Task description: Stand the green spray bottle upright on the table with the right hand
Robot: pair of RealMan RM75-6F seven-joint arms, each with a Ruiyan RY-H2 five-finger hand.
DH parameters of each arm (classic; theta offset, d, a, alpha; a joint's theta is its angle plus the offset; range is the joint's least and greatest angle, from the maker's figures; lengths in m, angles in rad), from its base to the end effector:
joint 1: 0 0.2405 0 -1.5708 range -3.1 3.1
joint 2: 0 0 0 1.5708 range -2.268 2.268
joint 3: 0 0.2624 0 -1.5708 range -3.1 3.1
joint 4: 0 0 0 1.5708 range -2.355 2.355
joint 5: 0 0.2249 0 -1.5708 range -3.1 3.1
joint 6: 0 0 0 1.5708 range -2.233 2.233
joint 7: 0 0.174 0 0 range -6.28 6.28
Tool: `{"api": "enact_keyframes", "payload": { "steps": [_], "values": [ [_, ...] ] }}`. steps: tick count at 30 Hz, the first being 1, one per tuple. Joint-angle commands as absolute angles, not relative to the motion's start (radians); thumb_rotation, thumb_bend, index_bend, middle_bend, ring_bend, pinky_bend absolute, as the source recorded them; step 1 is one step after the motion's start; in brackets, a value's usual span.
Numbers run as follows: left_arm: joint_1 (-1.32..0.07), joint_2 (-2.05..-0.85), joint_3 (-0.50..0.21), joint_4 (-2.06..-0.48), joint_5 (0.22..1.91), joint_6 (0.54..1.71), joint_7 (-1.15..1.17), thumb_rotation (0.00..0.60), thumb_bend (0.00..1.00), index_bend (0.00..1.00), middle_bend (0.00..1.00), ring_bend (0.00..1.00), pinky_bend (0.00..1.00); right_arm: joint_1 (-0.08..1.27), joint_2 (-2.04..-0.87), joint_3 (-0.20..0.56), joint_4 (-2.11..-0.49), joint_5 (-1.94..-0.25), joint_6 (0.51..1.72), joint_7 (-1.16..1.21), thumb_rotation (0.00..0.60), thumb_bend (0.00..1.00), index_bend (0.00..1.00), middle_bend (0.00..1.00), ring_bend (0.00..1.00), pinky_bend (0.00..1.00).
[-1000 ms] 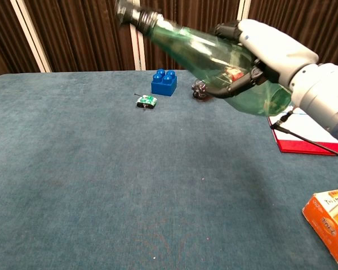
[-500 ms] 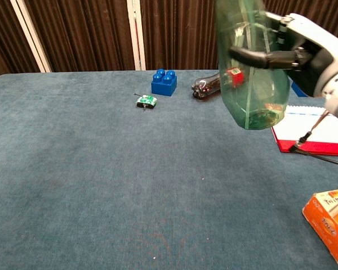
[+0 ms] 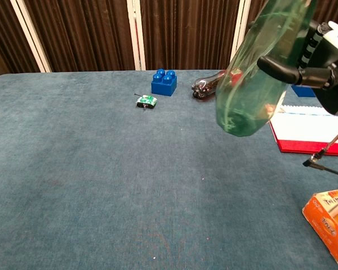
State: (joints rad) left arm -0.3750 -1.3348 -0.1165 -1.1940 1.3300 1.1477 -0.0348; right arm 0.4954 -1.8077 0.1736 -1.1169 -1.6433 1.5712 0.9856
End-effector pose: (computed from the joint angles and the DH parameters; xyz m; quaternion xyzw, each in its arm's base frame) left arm -0.3533 0.3362 0.1003 -0.6402 -0.3802 -0.3249 0.5832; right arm -0.1647 -0.3240 -0.0112 0.4032 -0.5109 0.7515 0.1075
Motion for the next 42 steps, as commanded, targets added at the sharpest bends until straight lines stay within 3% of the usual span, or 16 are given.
{"api": "enact_keyframes", "payload": {
  "steps": [1,5,13,25,37,40,42],
  "values": [
    [-0.374,-1.333,-0.115,-1.197,1.332,1.15,-0.034,0.6,0.02,0.0,0.0,0.01,0.16,0.477,-1.87,0.159,-1.029,-1.656,1.615,0.962,0.6,0.42,0.85,0.19,0.0,0.16],
    [-0.37,-1.329,-0.114,-1.203,1.334,1.158,-0.038,0.6,0.02,0.0,0.0,0.01,0.16,0.479,-1.911,0.157,-0.957,-1.663,1.637,0.934,0.6,0.42,0.79,0.17,0.0,0.16],
    [-0.362,-1.318,-0.115,-1.213,1.338,1.172,-0.053,0.6,0.02,0.0,0.0,0.01,0.16,0.478,-1.927,0.141,-0.937,-1.66,1.627,0.891,0.6,0.46,0.86,0.21,0.0,0.16],
    [-0.356,-1.31,-0.115,-1.224,1.341,1.185,-0.053,0.6,0.02,0.0,0.0,0.01,0.16,0.478,-1.932,0.071,-0.874,-1.672,1.539,0.719,0.6,0.47,0.87,0.22,0.0,0.16],
    [-0.358,-1.31,-0.112,-1.226,1.342,1.179,-0.054,0.6,0.02,0.0,0.0,0.01,0.16,0.486,-1.888,0.062,-0.92,-1.643,1.451,0.592,0.6,0.47,0.87,0.22,0.0,0.15],
    [-0.358,-1.31,-0.113,-1.227,1.342,1.179,-0.054,0.6,0.02,0.0,0.0,0.01,0.16,0.492,-1.869,0.063,-0.951,-1.635,1.425,0.561,0.6,0.47,0.8,0.18,0.0,0.14],
    [-0.359,-1.311,-0.113,-1.226,1.342,1.177,-0.054,0.6,0.02,0.0,0.0,0.01,0.16,0.495,-1.856,0.062,-0.97,-1.633,1.413,0.548,0.6,0.44,0.69,0.14,0.0,0.12]
  ]
}}
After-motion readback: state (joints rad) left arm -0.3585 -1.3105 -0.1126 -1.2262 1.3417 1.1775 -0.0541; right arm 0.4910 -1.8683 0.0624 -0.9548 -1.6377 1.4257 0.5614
